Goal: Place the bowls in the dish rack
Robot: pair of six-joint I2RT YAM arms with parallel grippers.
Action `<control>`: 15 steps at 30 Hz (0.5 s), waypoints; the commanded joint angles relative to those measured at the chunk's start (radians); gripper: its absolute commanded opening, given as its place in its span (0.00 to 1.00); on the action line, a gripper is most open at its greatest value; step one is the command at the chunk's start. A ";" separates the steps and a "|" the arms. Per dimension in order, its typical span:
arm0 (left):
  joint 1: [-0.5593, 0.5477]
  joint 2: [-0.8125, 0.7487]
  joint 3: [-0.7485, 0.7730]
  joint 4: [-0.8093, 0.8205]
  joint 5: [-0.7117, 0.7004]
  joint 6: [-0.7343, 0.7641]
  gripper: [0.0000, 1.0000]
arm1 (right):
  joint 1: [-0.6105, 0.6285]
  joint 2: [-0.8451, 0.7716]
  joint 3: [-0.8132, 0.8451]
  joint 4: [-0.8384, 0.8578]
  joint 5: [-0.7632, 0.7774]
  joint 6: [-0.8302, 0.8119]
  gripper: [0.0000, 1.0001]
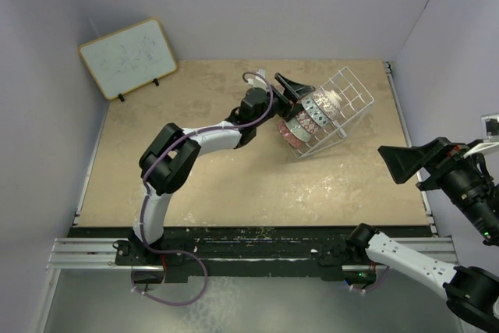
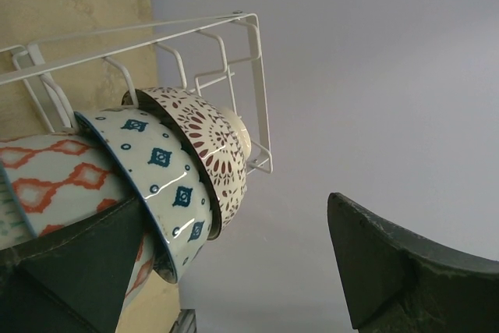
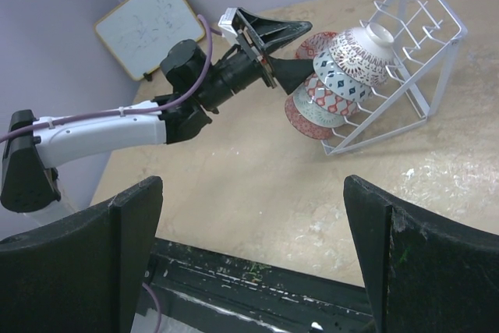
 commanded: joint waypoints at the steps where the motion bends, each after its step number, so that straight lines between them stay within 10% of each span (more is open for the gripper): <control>1: -0.003 -0.026 -0.037 0.044 0.012 0.015 0.99 | 0.005 0.003 0.000 0.016 0.017 0.011 1.00; 15: 0.022 -0.163 -0.136 0.051 0.015 0.073 0.99 | 0.005 0.003 -0.017 0.034 0.006 0.012 1.00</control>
